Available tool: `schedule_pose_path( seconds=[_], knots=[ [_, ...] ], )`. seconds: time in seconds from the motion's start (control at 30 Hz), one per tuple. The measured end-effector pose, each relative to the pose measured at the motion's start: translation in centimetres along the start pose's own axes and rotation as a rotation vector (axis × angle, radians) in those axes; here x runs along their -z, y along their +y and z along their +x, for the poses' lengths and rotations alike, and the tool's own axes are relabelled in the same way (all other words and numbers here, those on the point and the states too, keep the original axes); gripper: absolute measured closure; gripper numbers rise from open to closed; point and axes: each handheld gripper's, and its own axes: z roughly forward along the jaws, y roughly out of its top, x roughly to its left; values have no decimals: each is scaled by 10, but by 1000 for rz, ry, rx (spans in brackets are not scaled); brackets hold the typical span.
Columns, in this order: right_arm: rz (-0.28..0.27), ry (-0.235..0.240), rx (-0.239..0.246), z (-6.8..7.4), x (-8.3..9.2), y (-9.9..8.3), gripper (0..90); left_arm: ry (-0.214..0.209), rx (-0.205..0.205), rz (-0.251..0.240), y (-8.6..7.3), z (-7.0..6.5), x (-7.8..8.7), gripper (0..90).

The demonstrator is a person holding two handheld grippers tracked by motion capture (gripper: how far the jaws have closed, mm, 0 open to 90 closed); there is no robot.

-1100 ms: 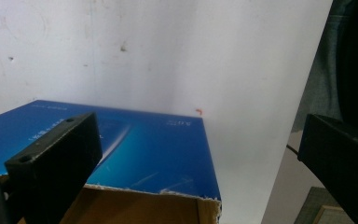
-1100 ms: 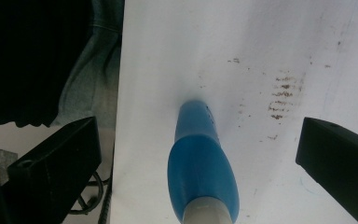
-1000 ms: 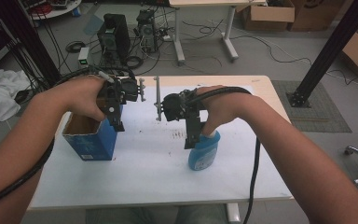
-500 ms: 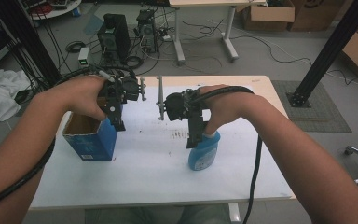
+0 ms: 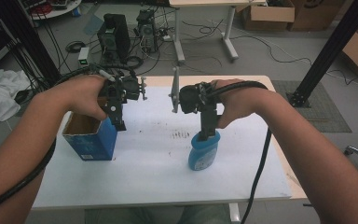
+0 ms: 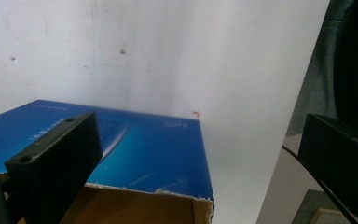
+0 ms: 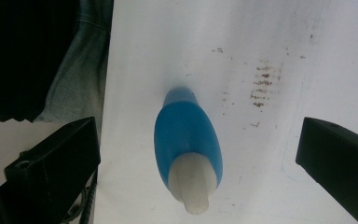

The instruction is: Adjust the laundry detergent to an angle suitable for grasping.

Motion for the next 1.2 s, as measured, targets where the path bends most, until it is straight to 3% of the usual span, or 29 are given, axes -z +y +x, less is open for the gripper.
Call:
schedule_pose_path(
  seconds=[0.37, 0.67, 1.2],
  knots=[
    [8, -19, -12, 3, -4, -23, 0, -3, 1, -6, 0, -1, -2, 1],
    [30, 8, -17, 4, -28, -35, 0, -4, 3, -5, -1, 0, -4, 1],
    [35, 15, -5, 4, -59, -46, 0, -5, -1, 3, 2, 1, -7, 1]
  ],
)
